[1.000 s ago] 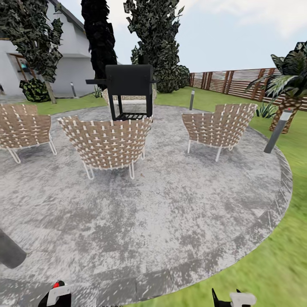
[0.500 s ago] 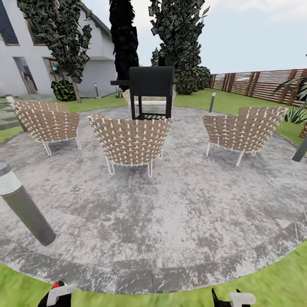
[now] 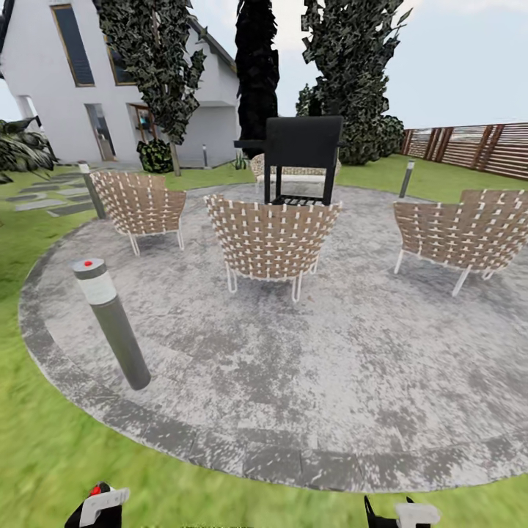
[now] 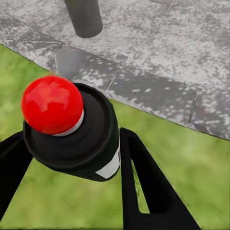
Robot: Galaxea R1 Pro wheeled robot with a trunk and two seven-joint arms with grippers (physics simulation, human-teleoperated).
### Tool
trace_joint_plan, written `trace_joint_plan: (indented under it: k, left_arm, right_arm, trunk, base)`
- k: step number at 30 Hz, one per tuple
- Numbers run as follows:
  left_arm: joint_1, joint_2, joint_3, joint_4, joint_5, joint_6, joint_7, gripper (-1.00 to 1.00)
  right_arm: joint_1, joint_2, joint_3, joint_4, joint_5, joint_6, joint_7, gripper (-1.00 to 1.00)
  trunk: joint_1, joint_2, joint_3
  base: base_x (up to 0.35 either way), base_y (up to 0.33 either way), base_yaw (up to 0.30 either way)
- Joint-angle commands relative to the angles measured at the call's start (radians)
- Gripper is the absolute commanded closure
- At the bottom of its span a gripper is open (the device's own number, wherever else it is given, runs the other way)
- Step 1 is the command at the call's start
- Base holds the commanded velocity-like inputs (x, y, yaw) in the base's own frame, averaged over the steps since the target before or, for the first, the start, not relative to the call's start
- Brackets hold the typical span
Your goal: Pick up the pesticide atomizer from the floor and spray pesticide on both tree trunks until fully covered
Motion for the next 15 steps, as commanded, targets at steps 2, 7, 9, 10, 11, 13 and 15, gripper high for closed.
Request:
trace_joint_plan:
  k: [2, 7, 9, 10, 11, 13, 15]
  left_arm:
    - [-0.001, 0.000, 0.001, 0.001, 0.000, -0.003, 0.000, 1.00]
    - [-0.001, 0.000, 0.001, 0.001, 0.000, -0.003, 0.000, 1.00]
    - [-0.001, 0.000, 0.001, 0.001, 0.000, -0.003, 0.000, 1.00]
    - [-0.001, 0.000, 0.001, 0.001, 0.000, -0.003, 0.000, 1.00]
    - [-0.001, 0.000, 0.001, 0.001, 0.000, -0.003, 0.000, 1.00]
    - [-0.001, 0.000, 0.001, 0.001, 0.000, -0.003, 0.000, 1.00]
    - [-0.001, 0.000, 0.001, 0.001, 0.000, -0.004, 0.000, 1.00]
  right_arm:
    - [0.000, 0.000, -0.003, 0.000, 0.006, -0.003, 0.000, -1.00]
    - [0.000, 0.000, -0.003, 0.000, 0.006, -0.003, 0.000, -1.00]
    - [0.000, 0.000, -0.003, 0.000, 0.006, -0.003, 0.000, -1.00]
    - [0.000, 0.000, -0.003, 0.000, 0.006, -0.003, 0.000, -1.00]
    - [0.000, 0.000, -0.003, 0.000, 0.006, -0.003, 0.000, -1.00]
    - [0.000, 0.000, -0.003, 0.000, 0.006, -0.003, 0.000, -1.00]
    - [0.000, 0.000, -0.003, 0.000, 0.006, -0.003, 0.000, -1.00]
  trunk:
    - [0.000, 0.000, 0.000]
    - [0.000, 0.000, 0.000]
    - [0.000, 0.000, 0.000]
    - [0.000, 0.000, 0.000]
    - [0.000, 0.000, 0.000]
    - [0.000, 0.000, 0.000]
    - [0.000, 0.000, 0.000]
  base:
    - [-0.010, 0.027, 0.269]
    - [-0.002, 0.006, 0.271]
    - [0.000, 0.001, 0.272]
    - [0.000, 0.001, 0.272]
    - [0.000, 0.000, 0.272]
    - [0.000, 0.000, 0.272]
    - [0.000, 0.000, 0.272]
